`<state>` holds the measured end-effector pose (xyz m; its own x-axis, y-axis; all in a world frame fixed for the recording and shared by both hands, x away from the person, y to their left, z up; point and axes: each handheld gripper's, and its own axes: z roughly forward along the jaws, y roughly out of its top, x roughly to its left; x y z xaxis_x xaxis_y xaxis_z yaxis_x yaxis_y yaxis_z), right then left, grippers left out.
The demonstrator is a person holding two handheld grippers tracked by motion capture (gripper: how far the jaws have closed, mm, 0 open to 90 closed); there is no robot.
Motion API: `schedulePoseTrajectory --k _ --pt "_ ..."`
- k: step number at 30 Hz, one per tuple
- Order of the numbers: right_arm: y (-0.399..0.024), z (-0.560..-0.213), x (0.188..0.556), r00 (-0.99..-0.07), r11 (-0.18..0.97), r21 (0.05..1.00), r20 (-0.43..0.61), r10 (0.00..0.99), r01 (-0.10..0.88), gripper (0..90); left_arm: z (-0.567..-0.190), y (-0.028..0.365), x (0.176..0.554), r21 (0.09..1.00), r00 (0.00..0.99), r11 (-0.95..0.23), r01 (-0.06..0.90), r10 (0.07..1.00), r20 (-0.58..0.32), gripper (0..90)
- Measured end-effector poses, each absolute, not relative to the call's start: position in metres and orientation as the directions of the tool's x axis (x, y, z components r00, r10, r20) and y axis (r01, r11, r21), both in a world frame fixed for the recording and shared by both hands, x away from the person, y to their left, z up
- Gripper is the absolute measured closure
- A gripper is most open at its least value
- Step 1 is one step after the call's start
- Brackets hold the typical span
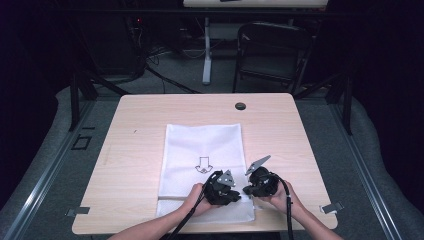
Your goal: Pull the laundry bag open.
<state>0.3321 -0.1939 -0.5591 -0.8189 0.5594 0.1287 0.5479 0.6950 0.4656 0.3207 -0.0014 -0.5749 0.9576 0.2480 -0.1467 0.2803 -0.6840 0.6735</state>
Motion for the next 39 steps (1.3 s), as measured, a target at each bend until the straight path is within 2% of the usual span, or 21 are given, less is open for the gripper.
schedulePoseTrajectory --k 8,13,17,24,33,39 --pt "-0.199 -0.560 0.337 -0.798 0.665 0.461 0.193 0.571 0.588 90.0 -0.578 0.001 0.320 0.688 0.947 -0.655 0.312 0.273 -0.169 82.7" --pt "-0.205 -0.549 0.334 -0.771 0.611 0.486 0.257 0.583 0.624 90.0 -0.579 0.000 0.320 0.692 0.945 -0.649 0.317 0.278 -0.172 82.6" --pt "-0.201 -0.553 0.330 -0.775 0.637 0.448 0.274 0.570 0.627 90.0 -0.579 0.000 0.319 0.692 0.944 -0.649 0.316 0.289 -0.159 82.6" --pt "-0.193 -0.557 0.327 -0.805 0.684 0.436 0.201 0.559 0.584 90.0 -0.577 -0.001 0.318 0.679 0.952 -0.674 0.290 0.279 -0.129 82.8" --pt "-0.193 -0.557 0.325 -0.808 0.687 0.441 0.192 0.557 0.578 90.0 -0.576 -0.001 0.318 0.678 0.957 -0.681 0.276 0.257 -0.132 82.9" --pt "-0.194 -0.558 0.326 -0.808 0.687 0.440 0.195 0.556 0.579 90.0 -0.573 0.009 0.320 0.667 0.952 -0.686 0.291 0.278 -0.129 82.8"
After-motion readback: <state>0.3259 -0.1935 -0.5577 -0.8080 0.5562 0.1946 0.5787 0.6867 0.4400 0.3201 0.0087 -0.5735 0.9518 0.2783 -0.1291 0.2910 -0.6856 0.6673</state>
